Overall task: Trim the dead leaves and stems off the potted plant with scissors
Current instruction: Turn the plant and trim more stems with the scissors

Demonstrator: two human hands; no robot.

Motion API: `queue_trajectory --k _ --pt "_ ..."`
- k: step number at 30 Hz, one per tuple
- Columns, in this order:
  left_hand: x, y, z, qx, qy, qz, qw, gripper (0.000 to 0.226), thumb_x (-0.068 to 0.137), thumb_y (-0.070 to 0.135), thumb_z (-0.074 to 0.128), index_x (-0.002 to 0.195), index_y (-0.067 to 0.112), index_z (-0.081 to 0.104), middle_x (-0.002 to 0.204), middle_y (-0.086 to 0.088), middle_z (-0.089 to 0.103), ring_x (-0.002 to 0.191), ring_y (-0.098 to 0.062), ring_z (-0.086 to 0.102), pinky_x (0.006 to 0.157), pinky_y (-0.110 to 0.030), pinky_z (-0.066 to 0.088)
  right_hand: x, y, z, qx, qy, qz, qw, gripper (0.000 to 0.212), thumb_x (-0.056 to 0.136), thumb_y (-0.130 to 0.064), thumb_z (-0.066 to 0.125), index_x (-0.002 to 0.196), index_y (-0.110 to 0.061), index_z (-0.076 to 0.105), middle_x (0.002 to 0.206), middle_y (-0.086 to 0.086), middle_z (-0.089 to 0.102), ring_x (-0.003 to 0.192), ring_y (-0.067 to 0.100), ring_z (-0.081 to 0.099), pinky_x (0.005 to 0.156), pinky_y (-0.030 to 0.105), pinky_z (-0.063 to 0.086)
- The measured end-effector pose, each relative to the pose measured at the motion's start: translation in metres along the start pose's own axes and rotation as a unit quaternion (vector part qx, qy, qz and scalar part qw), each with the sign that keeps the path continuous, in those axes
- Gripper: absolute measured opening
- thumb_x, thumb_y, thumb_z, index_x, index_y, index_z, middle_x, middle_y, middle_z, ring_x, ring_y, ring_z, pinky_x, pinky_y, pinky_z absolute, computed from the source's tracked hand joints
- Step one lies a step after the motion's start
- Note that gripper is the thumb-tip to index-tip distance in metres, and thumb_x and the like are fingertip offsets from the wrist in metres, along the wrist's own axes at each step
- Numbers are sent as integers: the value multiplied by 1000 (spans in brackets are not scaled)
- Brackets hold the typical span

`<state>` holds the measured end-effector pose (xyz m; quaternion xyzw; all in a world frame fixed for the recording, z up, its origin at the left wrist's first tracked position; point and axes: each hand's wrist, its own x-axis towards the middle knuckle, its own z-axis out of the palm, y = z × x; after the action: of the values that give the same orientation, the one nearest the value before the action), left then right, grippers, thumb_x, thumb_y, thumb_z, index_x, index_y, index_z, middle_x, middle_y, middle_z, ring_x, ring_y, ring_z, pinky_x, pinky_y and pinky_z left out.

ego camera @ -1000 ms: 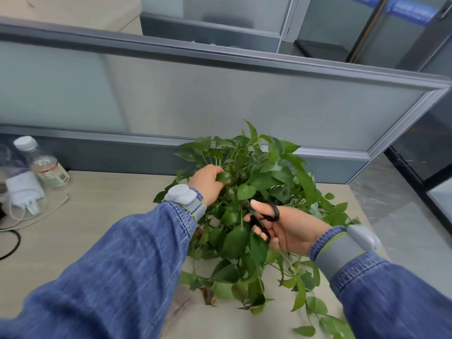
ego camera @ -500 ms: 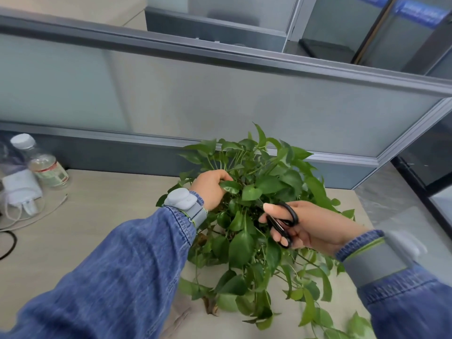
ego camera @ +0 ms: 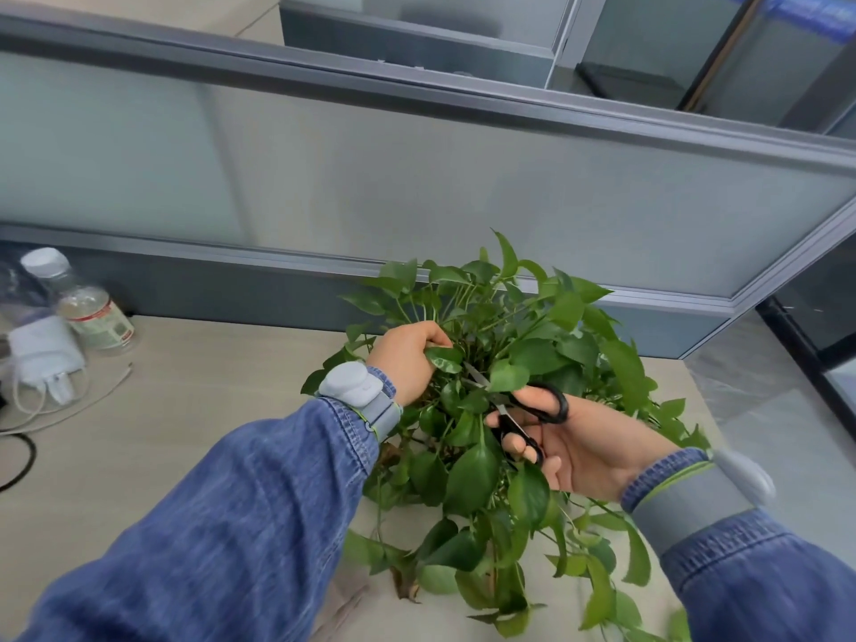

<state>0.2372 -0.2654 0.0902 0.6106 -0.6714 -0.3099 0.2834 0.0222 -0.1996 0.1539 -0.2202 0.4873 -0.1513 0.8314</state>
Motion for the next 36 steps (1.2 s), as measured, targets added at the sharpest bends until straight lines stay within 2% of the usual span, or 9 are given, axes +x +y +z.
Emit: queue_trajectory --k 5,8,15,19,22,25,28,33,36 --pt "-1 1 2 -17 1 -1 1000 20 89 22 58 79 38 61 94 6 69 85 -16 63 78 -30 52 8 -1 3 38 9 7 999 37 83 -35 62 100 -4 66 71 6 56 53 12 53 36 15 40" --pt "-3 2 2 -19 -1 1 1000 23 89 21 57 75 39 59 95 9 70 86 -15 63 77 -30 52 15 -3 7 42 33 -4 999 35 76 -33 67 95 -3 65 69 6 55 51 12 52 33 15 37" --pt "-9 -2 0 -6 6 -15 1000 30 87 12 52 75 38 59 89 9 68 80 -16 62 72 -34 53 15 1 4 88 19 -3 996 34 71 -27 73 93 -1 68 67 6 55 49 12 53 34 14 38" --pt "-11 -1 0 -9 2 -7 1000 26 87 12 51 79 35 62 90 9 68 81 -15 62 75 -37 54 12 4 4 92 25 -10 995 37 69 -28 76 94 -3 68 67 5 55 48 12 52 34 14 37" --pt "-16 -1 1 -14 -22 29 999 18 89 15 54 92 27 67 100 8 68 93 -15 63 84 -38 52 8 5 4 67 38 -19 997 35 69 -28 76 93 -4 67 66 5 55 48 10 51 33 13 36" --pt "-20 -3 1 -6 -49 59 997 19 93 17 54 106 18 67 108 0 69 102 -20 61 89 -39 48 4 7 1 23 51 -21 998 35 76 -31 72 99 -6 66 66 4 56 49 8 49 33 13 35" --pt "-23 -3 -2 -20 -62 62 996 24 95 18 53 117 20 64 118 1 66 109 -18 60 93 -33 46 2 9 -1 -23 62 -26 998 34 78 -31 73 101 -6 66 65 4 57 48 8 47 33 13 34" --pt "-26 0 -3 -39 -70 56 995 20 97 21 51 112 22 63 117 2 67 107 -17 61 91 -33 47 2 7 0 -79 75 -30 994 38 75 -32 76 101 -6 65 66 5 58 47 8 47 35 12 32" --pt "-27 2 -3 -31 -68 56 996 23 96 21 52 116 24 63 118 3 66 109 -14 60 89 -26 45 5 5 2 -88 94 -30 991 46 73 -36 75 106 -7 61 63 2 58 47 6 47 34 12 30"
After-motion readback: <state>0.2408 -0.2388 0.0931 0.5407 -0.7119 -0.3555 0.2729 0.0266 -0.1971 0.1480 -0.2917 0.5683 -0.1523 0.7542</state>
